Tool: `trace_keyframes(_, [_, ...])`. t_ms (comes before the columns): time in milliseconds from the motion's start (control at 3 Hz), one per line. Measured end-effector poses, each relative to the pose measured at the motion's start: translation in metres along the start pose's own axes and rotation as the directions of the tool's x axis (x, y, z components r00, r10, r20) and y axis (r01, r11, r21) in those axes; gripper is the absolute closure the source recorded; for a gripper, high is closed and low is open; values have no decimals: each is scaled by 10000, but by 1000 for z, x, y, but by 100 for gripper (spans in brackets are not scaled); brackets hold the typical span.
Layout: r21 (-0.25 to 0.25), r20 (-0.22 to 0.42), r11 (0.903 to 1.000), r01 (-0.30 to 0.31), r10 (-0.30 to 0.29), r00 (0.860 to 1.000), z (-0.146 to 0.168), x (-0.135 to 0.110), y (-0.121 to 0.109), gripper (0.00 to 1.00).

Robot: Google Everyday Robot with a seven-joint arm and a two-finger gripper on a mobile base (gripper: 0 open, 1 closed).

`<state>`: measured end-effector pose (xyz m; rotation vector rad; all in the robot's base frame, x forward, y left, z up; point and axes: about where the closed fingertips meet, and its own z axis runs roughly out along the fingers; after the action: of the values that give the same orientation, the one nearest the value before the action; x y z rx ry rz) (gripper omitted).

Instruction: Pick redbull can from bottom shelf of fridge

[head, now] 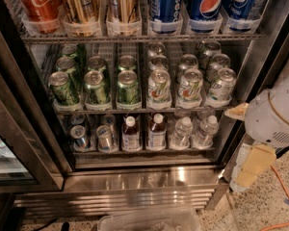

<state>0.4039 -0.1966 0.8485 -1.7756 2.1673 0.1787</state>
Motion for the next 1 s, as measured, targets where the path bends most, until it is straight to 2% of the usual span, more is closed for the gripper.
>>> trace_keyframes(333, [-379, 215, 9992, 161, -153, 9997, 33, 0, 15, 0])
trace_keyframes(667, [-815, 600, 9935, 794, -747, 9954, 80, -12, 33, 0])
trace_keyframes(1000, [-1285, 1078, 9868, 990, -853, 9905, 116, -17, 44, 0])
